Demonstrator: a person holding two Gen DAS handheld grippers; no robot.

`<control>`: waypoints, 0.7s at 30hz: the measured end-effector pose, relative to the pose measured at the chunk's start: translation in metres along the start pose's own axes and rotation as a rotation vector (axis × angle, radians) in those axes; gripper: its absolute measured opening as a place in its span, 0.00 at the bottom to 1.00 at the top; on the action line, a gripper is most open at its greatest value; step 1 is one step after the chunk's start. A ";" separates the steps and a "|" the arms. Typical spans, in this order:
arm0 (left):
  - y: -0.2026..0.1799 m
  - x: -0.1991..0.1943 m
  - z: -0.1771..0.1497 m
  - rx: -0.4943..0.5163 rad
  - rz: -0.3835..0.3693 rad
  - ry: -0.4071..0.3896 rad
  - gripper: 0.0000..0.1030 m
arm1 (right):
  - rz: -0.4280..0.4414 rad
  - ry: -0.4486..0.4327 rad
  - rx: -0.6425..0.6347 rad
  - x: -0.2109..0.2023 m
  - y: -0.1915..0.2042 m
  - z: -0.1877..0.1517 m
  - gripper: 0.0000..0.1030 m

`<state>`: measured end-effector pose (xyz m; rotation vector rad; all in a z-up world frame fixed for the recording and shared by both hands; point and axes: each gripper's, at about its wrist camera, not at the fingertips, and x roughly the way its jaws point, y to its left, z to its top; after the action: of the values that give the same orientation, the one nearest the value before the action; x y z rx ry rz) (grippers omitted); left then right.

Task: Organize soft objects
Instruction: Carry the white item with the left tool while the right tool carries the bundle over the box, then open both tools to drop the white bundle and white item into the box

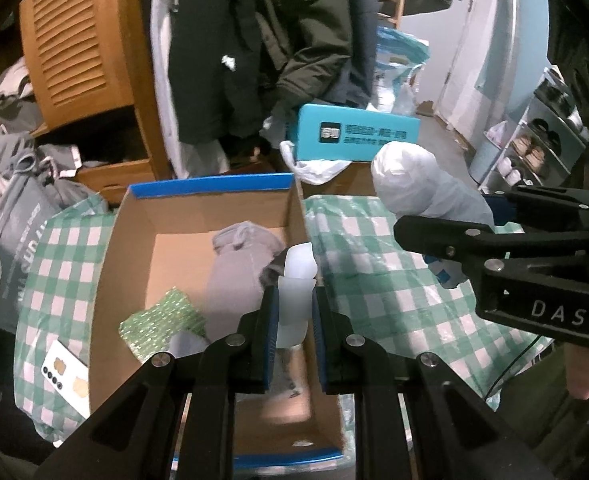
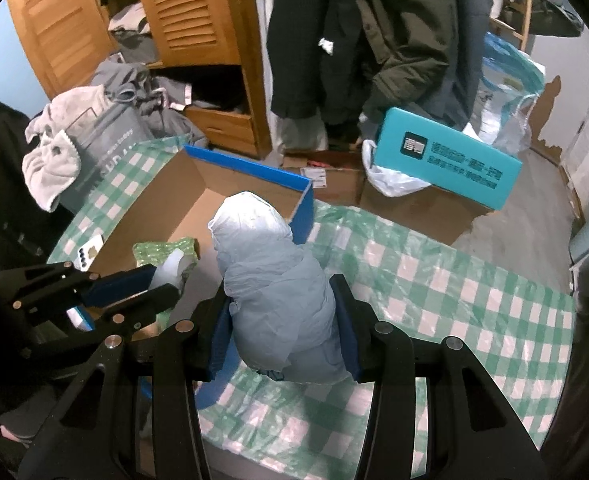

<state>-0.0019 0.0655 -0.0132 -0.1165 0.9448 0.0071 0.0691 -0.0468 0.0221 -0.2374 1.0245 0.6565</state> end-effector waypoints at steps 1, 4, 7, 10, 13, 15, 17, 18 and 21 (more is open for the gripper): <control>0.003 0.000 -0.001 -0.005 0.004 0.001 0.16 | 0.001 0.006 -0.002 0.004 0.003 0.001 0.44; 0.015 0.002 -0.004 -0.019 0.022 0.008 0.16 | -0.002 0.020 -0.009 0.012 0.010 0.005 0.44; 0.028 0.007 -0.007 -0.045 0.036 0.023 0.16 | 0.002 0.039 -0.016 0.022 0.018 0.008 0.44; 0.037 0.011 -0.009 -0.062 0.045 0.035 0.16 | 0.002 0.060 -0.025 0.032 0.026 0.009 0.44; 0.047 0.014 -0.011 -0.080 0.054 0.043 0.16 | 0.008 0.078 -0.031 0.040 0.033 0.010 0.44; 0.053 0.015 -0.012 -0.091 0.059 0.048 0.16 | 0.011 0.088 -0.038 0.046 0.038 0.011 0.44; 0.058 0.017 -0.013 -0.101 0.066 0.053 0.16 | 0.017 0.097 -0.042 0.050 0.043 0.012 0.44; 0.060 0.018 -0.014 -0.106 0.069 0.055 0.16 | 0.020 0.101 -0.043 0.052 0.045 0.013 0.44; 0.067 0.022 -0.015 -0.116 0.083 0.065 0.16 | 0.030 0.111 -0.049 0.058 0.053 0.015 0.44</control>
<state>-0.0052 0.1293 -0.0463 -0.1858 1.0134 0.1362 0.0678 0.0251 -0.0129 -0.3049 1.1206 0.7022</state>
